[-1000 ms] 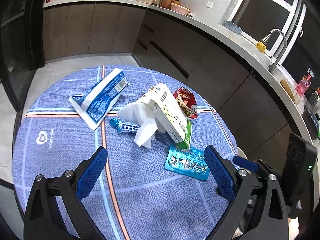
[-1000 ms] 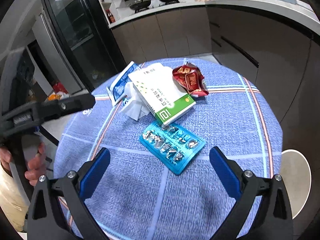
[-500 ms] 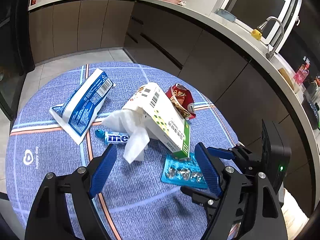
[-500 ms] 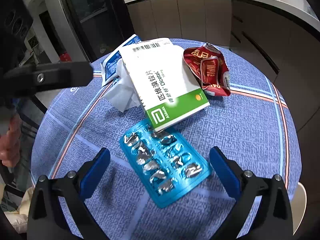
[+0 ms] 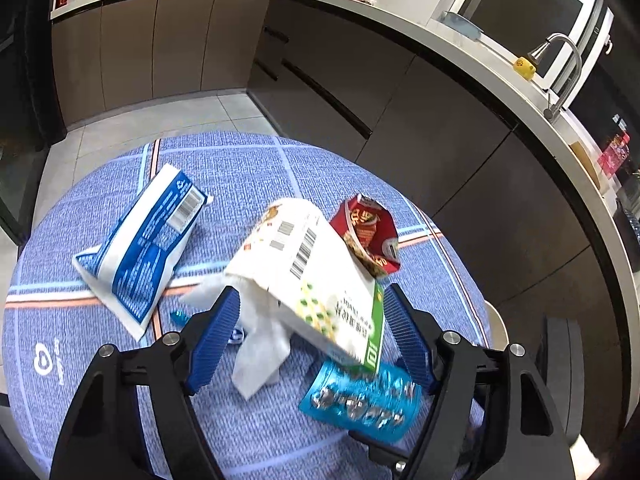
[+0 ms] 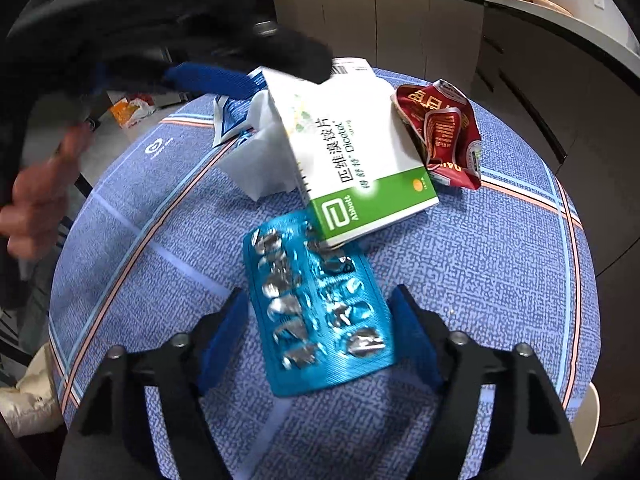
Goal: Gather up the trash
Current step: 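Lower the right tool onto the blue blister pack while the left tool approaches the white box, then close the right tool on the blister pack while the left tool grasps the white Dicetel box, then lift the blister pack and white box and carry them toward the white bin, then hold the blister pack and white box above the white bin with both tools, then open both tools to drop the blister pack and box into the bin, then move both tools back over the table toward the red chip bag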
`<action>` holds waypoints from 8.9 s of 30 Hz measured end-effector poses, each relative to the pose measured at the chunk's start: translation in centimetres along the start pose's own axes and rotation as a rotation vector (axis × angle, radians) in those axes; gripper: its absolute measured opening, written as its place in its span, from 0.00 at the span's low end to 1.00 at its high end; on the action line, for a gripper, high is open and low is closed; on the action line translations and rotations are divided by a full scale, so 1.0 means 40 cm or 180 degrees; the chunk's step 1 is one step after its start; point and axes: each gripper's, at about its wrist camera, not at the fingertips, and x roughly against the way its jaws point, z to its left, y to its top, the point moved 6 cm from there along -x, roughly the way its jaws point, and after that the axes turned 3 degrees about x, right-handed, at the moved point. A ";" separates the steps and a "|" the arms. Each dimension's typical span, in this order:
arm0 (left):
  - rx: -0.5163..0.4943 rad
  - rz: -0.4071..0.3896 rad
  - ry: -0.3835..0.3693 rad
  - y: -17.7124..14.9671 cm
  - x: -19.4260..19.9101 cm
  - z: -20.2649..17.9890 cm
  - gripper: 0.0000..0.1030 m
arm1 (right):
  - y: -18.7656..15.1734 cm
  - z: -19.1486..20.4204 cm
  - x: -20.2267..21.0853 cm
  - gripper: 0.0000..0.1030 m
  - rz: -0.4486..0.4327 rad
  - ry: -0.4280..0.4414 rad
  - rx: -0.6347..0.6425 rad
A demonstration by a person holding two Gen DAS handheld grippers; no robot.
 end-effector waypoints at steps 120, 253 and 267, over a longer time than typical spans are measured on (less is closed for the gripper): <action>0.0401 -0.0482 -0.0055 -0.160 0.333 0.195 0.01 | 0.132 0.233 0.032 0.13 -0.0290 0.0944 -0.0603; -0.0213 -0.0457 0.0101 -0.127 0.212 -0.242 0.92 | -0.146 -0.187 0.388 0.97 -0.0989 -0.0330 -0.1181; 0.0209 -0.0513 0.0329 -0.149 0.282 0.054 0.91 | 0.041 -0.072 0.207 0.95 -0.0699 -0.0015 -0.1040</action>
